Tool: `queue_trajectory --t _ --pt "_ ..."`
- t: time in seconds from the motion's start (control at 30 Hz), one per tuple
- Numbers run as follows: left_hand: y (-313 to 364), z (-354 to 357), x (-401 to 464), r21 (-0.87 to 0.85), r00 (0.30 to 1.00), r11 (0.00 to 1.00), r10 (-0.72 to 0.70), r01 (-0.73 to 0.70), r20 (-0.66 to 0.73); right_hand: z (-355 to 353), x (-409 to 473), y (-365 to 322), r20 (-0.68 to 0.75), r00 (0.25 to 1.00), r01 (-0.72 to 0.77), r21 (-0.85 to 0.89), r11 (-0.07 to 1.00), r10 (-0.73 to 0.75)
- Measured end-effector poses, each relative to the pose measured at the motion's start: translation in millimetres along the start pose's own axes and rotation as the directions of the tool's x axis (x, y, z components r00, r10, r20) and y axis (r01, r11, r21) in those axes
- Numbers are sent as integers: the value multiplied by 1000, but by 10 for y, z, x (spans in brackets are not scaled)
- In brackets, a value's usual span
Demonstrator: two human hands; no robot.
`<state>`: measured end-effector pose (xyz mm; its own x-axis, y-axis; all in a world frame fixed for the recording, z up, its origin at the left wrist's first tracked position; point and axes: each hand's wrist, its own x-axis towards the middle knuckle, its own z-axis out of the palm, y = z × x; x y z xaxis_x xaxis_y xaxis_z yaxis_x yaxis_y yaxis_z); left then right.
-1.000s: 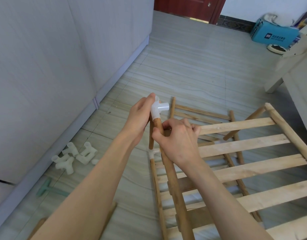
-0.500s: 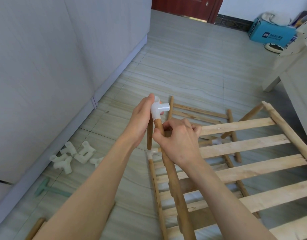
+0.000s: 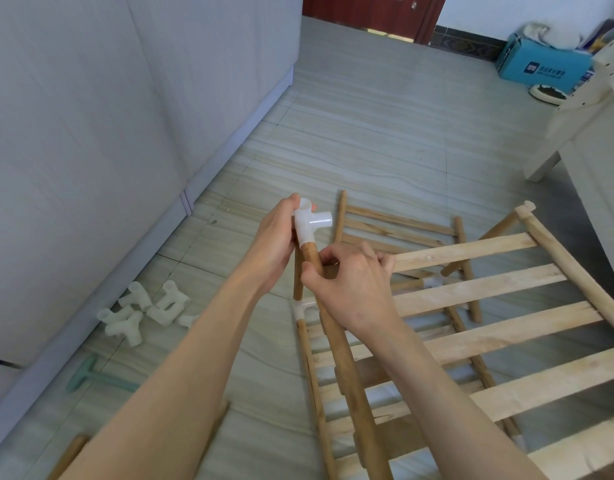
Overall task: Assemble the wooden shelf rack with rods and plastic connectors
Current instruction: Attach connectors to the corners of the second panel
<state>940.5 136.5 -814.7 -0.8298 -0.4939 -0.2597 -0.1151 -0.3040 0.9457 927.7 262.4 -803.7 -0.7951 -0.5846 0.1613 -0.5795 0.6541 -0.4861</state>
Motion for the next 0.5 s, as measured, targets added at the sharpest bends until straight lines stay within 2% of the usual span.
queue_trajectory --t 0.3,0.5 --pt "-43 -1 -36 103 1000 995 13 -16 28 36 -22 -2 3 1000 17 -17 1000 -17" --pt "-45 72 -84 99 996 994 53 -46 -69 67 -19 -5 -15 1000 4 -15 1000 -5"
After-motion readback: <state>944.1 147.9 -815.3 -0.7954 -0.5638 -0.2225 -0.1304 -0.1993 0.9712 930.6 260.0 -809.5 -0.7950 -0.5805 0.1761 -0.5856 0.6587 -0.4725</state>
